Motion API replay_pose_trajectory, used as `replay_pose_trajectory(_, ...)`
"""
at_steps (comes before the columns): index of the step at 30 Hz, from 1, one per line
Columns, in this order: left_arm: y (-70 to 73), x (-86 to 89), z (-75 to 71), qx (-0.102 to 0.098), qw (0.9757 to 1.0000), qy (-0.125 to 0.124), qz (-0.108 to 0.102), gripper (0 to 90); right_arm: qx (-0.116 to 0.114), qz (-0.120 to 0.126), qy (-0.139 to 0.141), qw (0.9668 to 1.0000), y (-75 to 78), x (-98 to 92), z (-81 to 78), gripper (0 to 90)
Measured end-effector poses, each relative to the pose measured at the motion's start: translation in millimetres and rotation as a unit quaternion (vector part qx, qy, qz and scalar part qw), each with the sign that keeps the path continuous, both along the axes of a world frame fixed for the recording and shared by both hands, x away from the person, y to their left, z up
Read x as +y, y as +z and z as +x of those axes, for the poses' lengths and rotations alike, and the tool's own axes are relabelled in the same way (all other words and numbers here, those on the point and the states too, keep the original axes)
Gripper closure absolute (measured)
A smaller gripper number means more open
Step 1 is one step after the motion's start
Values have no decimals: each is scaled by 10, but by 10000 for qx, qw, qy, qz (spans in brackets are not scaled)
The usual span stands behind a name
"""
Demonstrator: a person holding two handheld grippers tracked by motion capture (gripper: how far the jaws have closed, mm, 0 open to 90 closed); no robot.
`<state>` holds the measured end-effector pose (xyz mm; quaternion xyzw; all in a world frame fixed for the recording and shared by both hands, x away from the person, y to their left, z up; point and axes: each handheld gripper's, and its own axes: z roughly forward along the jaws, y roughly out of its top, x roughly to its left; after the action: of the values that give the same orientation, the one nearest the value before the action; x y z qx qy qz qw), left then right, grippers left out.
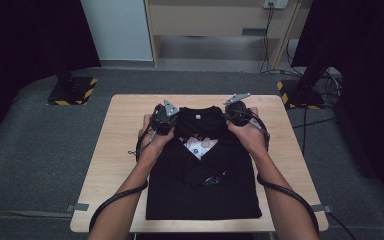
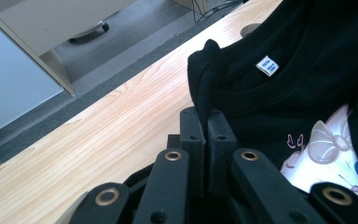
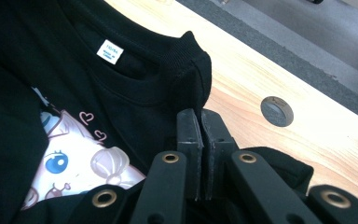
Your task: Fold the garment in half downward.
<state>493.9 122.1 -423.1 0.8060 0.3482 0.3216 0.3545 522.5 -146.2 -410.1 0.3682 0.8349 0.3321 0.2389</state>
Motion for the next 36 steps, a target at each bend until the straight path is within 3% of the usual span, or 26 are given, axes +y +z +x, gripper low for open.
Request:
replay_pose_trajectory(10,-5,3,-8,3,10000,10,-31,876,-43,-25,5,10000,34,9,-63,874)
replay_pose_trajectory(16,-77,7,105,15,10000,20,-32,876,-28,-104,-30,9999,33,-7,54,874)
replay_pose_trajectory(18,-66,13,149,-66,10000,19,-57,876,-27,-136,-43,9999,27,-12,110,874)
replay_pose_trajectory(27,24,15,379,-49,10000,32,44,876,-122,-107,-163,9997,109,-20,335,875)
replay_pose_trajectory(36,178,-4,241,-170,9998,-19,136,877,-269,-39,-151,9995,224,-99,179,875)
